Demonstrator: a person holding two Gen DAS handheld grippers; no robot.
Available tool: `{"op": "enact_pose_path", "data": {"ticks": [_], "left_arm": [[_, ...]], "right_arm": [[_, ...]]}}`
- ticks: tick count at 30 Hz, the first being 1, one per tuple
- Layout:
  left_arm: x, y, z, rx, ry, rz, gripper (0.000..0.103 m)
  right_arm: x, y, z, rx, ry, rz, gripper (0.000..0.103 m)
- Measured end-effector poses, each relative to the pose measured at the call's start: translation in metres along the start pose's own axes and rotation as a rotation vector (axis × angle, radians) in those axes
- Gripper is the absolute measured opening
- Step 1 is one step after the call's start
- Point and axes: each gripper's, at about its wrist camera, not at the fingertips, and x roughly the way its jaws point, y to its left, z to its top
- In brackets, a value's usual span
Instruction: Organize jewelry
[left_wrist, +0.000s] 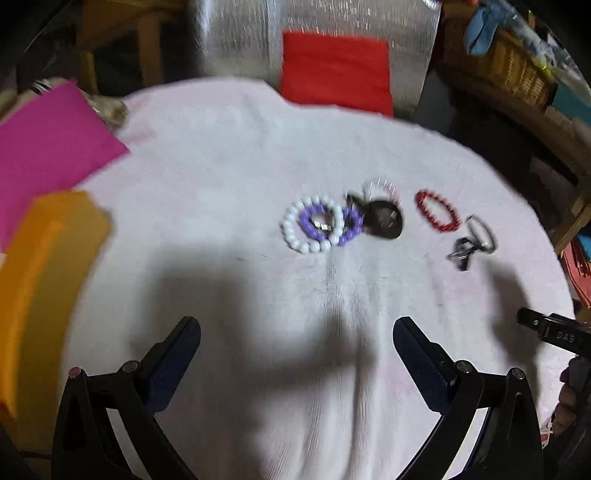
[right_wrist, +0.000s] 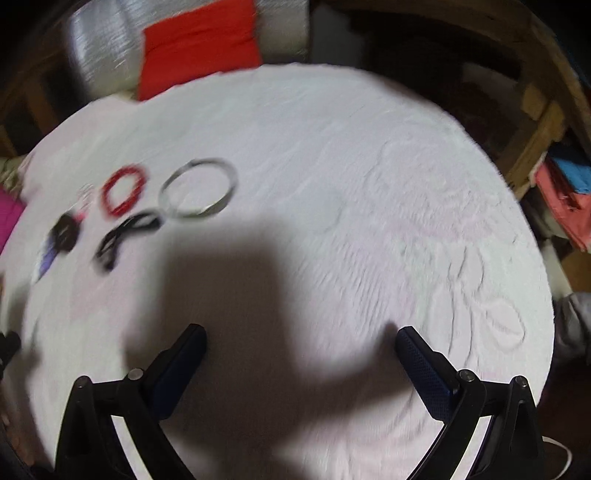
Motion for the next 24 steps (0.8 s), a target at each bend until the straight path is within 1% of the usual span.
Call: {"op": "enact_pose_path", "data": {"ticks": [1,3,6,9,11,13,15,17,21,24], "left_arm": [[-0.019,0.002,-0.001,-0.006,-0.012,0.020,0.103],[-0.053,0.005,-0.005,-0.019,-0.039,0.056,0.103],[-0.098,0.012,-0.005,-0.003,-0.076,0.075,0.103],[-0.146,0.012,-0.006,0.025,-0.184,0.136,0.103],[-0.164,0.009,-0.009,0.049,-0.225,0.153,0.103],[-0.189,0.007,-0.013,0.079,-0.269,0.173,0.103],[-0.211,0.004,-0.016,0.107,-0.313,0.182,0.103],[-0.230,-0.001,-0.013,0.121,-0.351,0.172,0.103],[-0.254,0.000,-0.011,0.113,-0.395,0.155,0.103],[-0.261,0.002,-0.012,0.102,-0.404,0.151,0.103]], "right_arm": [[-0.009,0.000,-0.003,0.007,-0.022,0.008,0.103],[-0.047,0.003,-0.013,0.013,-0.114,0.036,0.103],[-0.096,0.017,-0.025,-0.024,-0.213,0.088,0.103],[-0.150,0.038,-0.032,-0.084,-0.324,0.107,0.103],[-0.177,0.052,-0.035,-0.108,-0.372,0.123,0.103],[-0.206,0.060,-0.045,-0.112,-0.417,0.154,0.103],[-0.226,0.069,-0.058,-0.120,-0.452,0.176,0.103],[-0.247,0.079,-0.065,-0.135,-0.488,0.187,0.103],[-0.268,0.092,-0.072,-0.155,-0.522,0.184,0.103],[-0.279,0.095,-0.077,-0.146,-0.527,0.191,0.103]]}}
